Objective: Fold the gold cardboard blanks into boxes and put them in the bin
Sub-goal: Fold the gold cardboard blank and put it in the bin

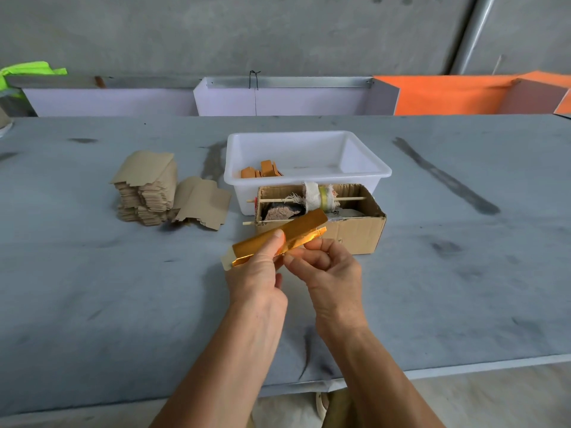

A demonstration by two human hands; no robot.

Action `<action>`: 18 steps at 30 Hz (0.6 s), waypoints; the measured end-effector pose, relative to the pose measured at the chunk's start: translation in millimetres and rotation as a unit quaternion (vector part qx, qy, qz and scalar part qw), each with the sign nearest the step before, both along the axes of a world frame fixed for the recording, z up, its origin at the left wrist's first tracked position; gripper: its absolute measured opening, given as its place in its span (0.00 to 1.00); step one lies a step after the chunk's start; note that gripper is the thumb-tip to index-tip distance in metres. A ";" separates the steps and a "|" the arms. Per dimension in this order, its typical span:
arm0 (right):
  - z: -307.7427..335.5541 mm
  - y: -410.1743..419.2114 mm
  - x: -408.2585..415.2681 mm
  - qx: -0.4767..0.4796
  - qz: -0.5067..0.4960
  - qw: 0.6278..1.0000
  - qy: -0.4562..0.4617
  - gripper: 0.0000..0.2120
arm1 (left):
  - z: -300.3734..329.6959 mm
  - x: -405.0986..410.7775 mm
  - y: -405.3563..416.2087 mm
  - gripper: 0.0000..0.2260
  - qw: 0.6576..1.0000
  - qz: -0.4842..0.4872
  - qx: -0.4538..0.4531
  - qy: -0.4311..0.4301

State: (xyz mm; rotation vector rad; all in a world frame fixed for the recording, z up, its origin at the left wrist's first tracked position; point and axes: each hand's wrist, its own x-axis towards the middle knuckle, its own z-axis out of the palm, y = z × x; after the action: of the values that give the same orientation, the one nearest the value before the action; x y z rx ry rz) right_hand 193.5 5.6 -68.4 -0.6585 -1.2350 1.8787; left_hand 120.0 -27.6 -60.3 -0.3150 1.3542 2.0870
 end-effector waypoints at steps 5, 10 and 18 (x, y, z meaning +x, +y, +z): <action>-4.0 1.8 0.8 0.053 0.003 0.998 0.016 0.12 | 2.0 -2.7 -1.7 0.11 0.999 -0.007 -0.032 -0.019; -5.9 3.0 0.5 0.004 0.011 0.998 0.057 0.12 | 7.4 -0.8 -4.0 0.09 0.999 -0.043 -0.023 -0.023; -3.7 8.0 7.2 0.085 0.021 0.996 0.036 0.11 | 19.6 1.6 -9.4 0.10 0.993 -0.099 -0.033 -0.053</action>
State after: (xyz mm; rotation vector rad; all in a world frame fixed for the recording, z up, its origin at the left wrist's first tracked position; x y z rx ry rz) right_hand 200.7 13.6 -72.1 -0.4727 -1.3519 1.7911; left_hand 121.6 -37.0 -40.7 -0.3016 1.3361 1.8411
